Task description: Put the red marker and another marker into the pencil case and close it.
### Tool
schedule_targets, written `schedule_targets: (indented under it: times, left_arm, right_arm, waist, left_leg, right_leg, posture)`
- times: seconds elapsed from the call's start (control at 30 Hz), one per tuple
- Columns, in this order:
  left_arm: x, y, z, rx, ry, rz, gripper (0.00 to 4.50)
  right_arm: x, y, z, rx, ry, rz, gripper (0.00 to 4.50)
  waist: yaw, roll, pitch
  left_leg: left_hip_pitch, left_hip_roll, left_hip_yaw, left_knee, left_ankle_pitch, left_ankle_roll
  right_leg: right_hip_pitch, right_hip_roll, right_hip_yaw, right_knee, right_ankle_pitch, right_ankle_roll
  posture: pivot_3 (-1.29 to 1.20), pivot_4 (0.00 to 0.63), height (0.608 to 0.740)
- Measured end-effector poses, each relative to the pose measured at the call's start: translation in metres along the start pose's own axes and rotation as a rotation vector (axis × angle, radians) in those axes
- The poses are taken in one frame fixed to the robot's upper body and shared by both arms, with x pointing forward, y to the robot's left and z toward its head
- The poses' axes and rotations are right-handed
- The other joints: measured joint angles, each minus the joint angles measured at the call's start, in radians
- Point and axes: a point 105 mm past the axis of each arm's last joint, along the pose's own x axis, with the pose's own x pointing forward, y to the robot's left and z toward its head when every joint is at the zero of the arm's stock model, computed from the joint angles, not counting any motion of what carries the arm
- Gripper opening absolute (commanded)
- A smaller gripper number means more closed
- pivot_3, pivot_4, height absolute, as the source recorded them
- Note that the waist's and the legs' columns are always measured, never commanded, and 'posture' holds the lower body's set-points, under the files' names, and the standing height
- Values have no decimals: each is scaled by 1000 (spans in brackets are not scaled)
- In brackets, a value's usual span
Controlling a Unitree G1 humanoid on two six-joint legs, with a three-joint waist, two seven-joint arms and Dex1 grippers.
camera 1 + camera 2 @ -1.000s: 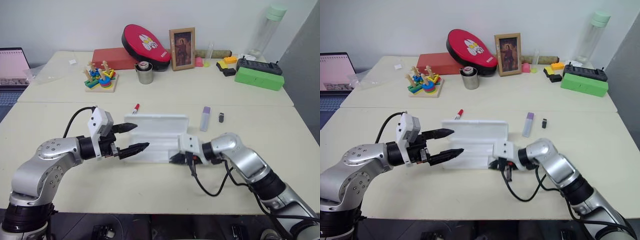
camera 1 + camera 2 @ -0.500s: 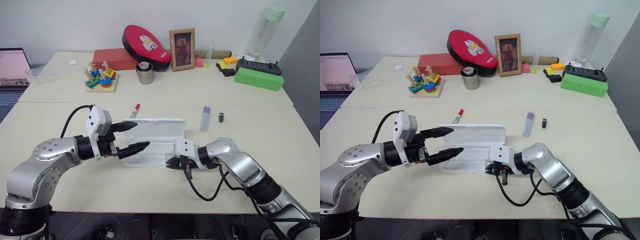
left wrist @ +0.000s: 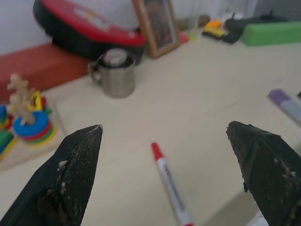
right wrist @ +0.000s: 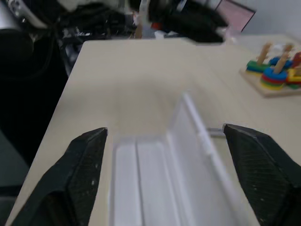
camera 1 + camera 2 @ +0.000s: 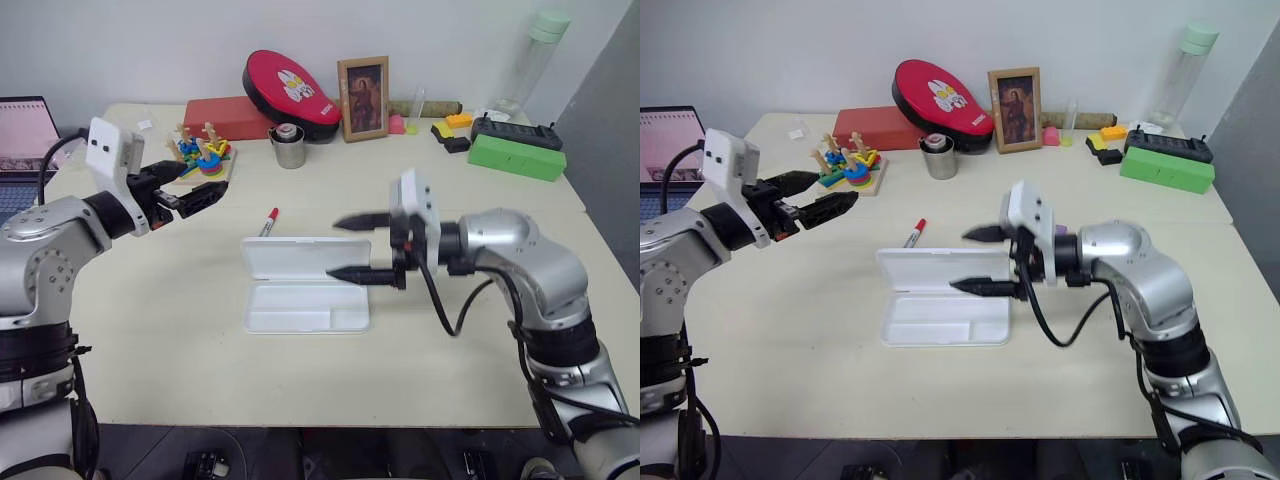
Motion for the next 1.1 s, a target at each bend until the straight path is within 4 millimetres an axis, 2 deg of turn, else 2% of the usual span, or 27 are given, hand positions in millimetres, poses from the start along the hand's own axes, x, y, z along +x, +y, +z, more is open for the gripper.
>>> schedule_targets:
  times: [0.13, 0.23, 0.37, 0.5, 0.53, 0.67, 0.87, 1.1]
  left_arm:
    - [18, 0, -33, -37, 113, -24, 4500]
    - [39, -3, -56, -47, 179, -45, 4500]
    - [60, -5, -72, -20, 241, -62, 4500]
    - [69, -8, -95, -19, 325, -78, 4500]
    - [71, -8, -96, 2, 331, -83, 4500]
    - [73, -6, -96, 46, 359, -85, 3861]
    - [72, -4, -96, 63, 361, -80, 2373]
    - [72, -5, -98, 66, 337, -73, 1014]
  right_arm:
    - [4, -13, -2, 25, -24, -72, 4478]
    - [7, -23, 1, 21, -45, -135, 4478]
    - [7, -27, 8, 2, -63, -165, 4478]
    - [7, -29, 8, 4, -65, -182, 4478]
    - [6, -30, 8, 3, -64, -188, 4478]
    - [5, -30, 11, 4, -75, -200, 4500]
    - [4, -30, 12, -1, -77, -201, 4500]
    - [3, -29, 12, 0, -77, -194, 4500]
  waist:
    - [3, 0, 0]
    - [3, 0, 0]
    - [1, 0, 0]
    - [-1, 0, 0]
    - [-1, 0, 0]
    - [0, 0, 0]
    - [0, 0, 0]
    - [0, 0, 0]
  left_leg:
    - [-1, 0, 0, -1, 0, 0]
    - [-2, 0, 0, 0, 0, 0]
    - [-2, 0, 0, 0, 0, 0]
    - [-2, 0, 0, 0, 0, 0]
    - [-2, 0, 0, 0, 0, 0]
    - [-2, 0, 0, 0, 0, 0]
    - [-2, 0, 0, 0, 0, 0]
    - [-2, 0, 0, 0, 0, 0]
  right_leg:
    - [-1, 0, -1, 0, 1, -2]
    - [-2, 0, -1, 0, 1, -2]
    - [-2, 0, -1, 0, 1, -2]
    - [-2, 0, -1, 1, 1, -2]
    - [-2, 0, -1, 1, 1, -2]
    - [-2, 0, -1, 1, 1, -2]
    - [-2, 0, -1, 1, 1, -2]
    - [-2, 0, -1, 1, 1, -2]
  posture:
    - [0, 150, 740]
    - [0, 150, 740]
    - [0, 150, 740]
    - [0, 150, 740]
    - [0, 150, 740]
    - [0, 150, 740]
    - [0, 150, 740]
    - [0, 150, 740]
